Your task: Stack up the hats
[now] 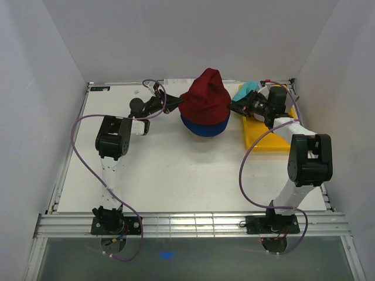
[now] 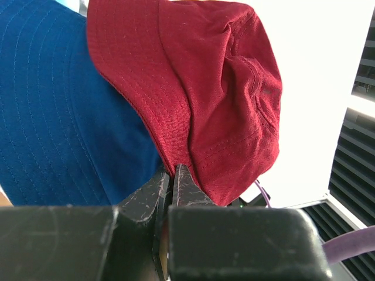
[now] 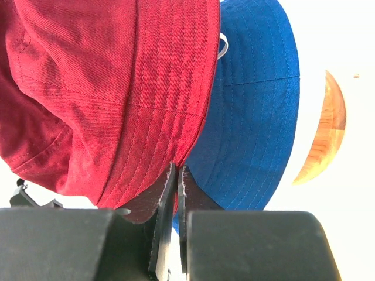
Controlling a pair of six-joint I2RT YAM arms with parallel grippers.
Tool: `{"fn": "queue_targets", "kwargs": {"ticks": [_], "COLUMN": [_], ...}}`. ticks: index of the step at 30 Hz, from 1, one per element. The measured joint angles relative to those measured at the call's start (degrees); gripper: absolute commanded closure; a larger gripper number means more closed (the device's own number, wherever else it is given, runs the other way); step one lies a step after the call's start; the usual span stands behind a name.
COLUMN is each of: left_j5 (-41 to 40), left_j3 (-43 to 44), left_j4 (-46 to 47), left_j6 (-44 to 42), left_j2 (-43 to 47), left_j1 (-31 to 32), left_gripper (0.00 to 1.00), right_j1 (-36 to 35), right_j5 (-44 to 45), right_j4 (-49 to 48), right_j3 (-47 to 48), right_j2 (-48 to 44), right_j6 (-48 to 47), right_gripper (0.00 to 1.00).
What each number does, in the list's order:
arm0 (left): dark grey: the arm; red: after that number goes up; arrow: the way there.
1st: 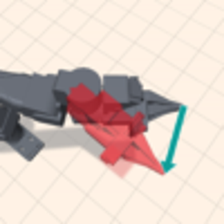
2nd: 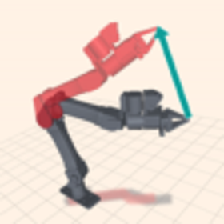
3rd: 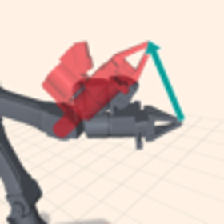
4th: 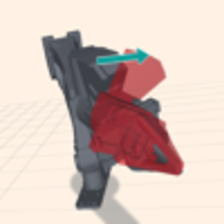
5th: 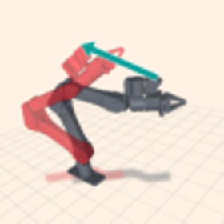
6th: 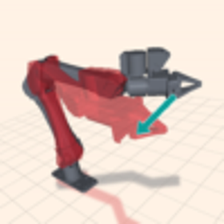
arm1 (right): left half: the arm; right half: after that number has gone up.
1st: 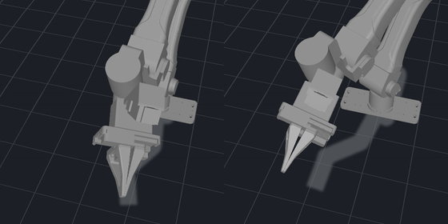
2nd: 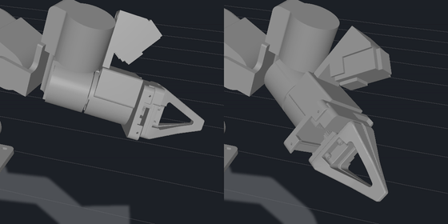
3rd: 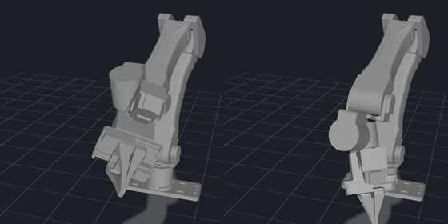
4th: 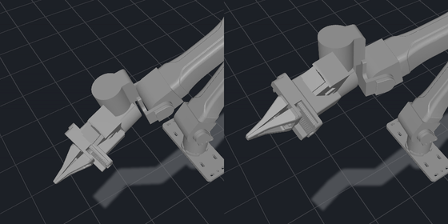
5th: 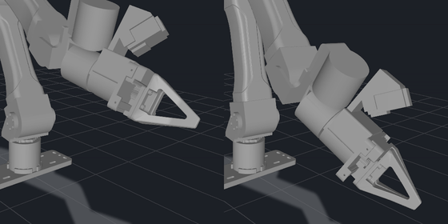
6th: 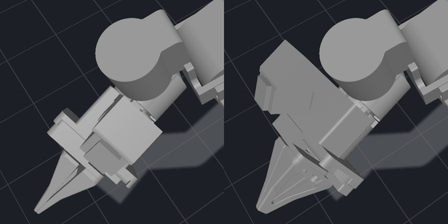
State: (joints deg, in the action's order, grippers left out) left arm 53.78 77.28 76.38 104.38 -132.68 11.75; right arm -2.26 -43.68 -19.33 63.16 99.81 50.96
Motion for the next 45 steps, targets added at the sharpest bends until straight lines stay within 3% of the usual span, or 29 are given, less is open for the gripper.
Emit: {"fn": "queue_targets", "kwargs": {"ticks": [33,45], "left_j5": [-3.1,-5.0], "left_j3": [-5.7,-7.6], "left_j4": [0.8,-6.7], "left_j6": [-5.2,-10.1], "left_j2": [-0.1,0.2], "left_j1": [0.0,0.0], "left_gripper": [1.0,1.0], "right_j1": [0.0,-0.5], "right_j5": [7.8,9.4], "right_j4": [19.5,23.4], "right_j3": [4.0,6.6], "right_j2": [1.8,3.1], "right_j6": [-17.5,-20.5], "right_gripper": [0.92,0.92]}}
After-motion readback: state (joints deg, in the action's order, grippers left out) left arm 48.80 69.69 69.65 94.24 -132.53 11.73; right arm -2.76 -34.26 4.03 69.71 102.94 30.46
